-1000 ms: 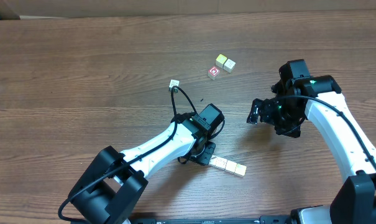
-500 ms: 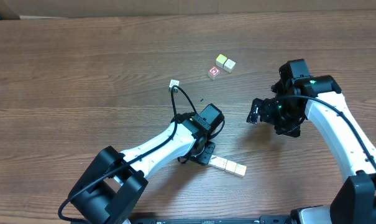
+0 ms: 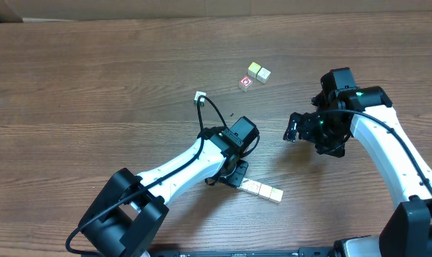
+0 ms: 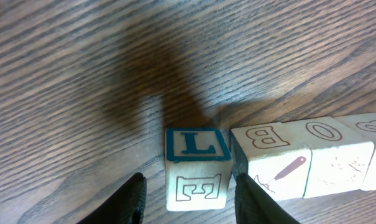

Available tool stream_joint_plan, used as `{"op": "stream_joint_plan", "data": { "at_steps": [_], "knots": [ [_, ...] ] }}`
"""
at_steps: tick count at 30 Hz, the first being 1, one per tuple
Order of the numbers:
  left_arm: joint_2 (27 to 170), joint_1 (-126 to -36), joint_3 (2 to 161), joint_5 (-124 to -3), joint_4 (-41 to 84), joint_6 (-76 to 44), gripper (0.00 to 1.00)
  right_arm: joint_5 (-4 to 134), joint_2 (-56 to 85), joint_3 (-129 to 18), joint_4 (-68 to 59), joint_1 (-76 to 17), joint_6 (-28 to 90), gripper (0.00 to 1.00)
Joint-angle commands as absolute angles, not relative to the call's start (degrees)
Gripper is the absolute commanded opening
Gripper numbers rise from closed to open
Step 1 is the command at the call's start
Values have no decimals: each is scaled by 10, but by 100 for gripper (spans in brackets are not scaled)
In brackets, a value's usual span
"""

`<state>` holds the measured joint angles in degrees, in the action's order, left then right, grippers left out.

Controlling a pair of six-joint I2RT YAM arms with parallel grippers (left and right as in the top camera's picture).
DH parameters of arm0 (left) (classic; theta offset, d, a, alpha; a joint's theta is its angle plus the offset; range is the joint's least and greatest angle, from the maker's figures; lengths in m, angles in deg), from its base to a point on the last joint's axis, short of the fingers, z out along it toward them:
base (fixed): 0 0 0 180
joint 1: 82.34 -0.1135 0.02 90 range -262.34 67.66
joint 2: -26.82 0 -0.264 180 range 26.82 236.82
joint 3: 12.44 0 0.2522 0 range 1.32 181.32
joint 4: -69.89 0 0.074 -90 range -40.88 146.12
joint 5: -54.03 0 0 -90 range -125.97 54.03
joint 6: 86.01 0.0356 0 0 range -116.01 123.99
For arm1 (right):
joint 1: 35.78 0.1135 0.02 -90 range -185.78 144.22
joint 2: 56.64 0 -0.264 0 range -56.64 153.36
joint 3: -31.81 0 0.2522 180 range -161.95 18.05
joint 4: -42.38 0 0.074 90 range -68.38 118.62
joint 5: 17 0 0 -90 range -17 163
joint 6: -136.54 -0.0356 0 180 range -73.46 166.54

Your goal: Flip 5 blocks

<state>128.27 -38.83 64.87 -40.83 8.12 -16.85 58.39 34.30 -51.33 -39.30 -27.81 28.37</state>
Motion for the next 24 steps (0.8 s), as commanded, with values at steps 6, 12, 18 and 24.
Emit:
{"op": "stream_joint_plan", "data": {
  "at_steps": [6, 12, 18, 24],
  "knots": [
    [1269, -400, 688, -400, 63, -161, 38, 583, 342, -525, -390, -277, 286, 100],
    [1269, -414, 704, -388, 47, -161, 28, 583, 342, -525, -390, -277, 286, 100],
    [1269, -441, 703, -344, 28, -161, 4, 583, 342, -525, -390, -277, 287, 100],
    [1269, -461, 696, -345, 29, -152, 4, 583, 342, -525, -393, -277, 290, 100]
  ]
}}
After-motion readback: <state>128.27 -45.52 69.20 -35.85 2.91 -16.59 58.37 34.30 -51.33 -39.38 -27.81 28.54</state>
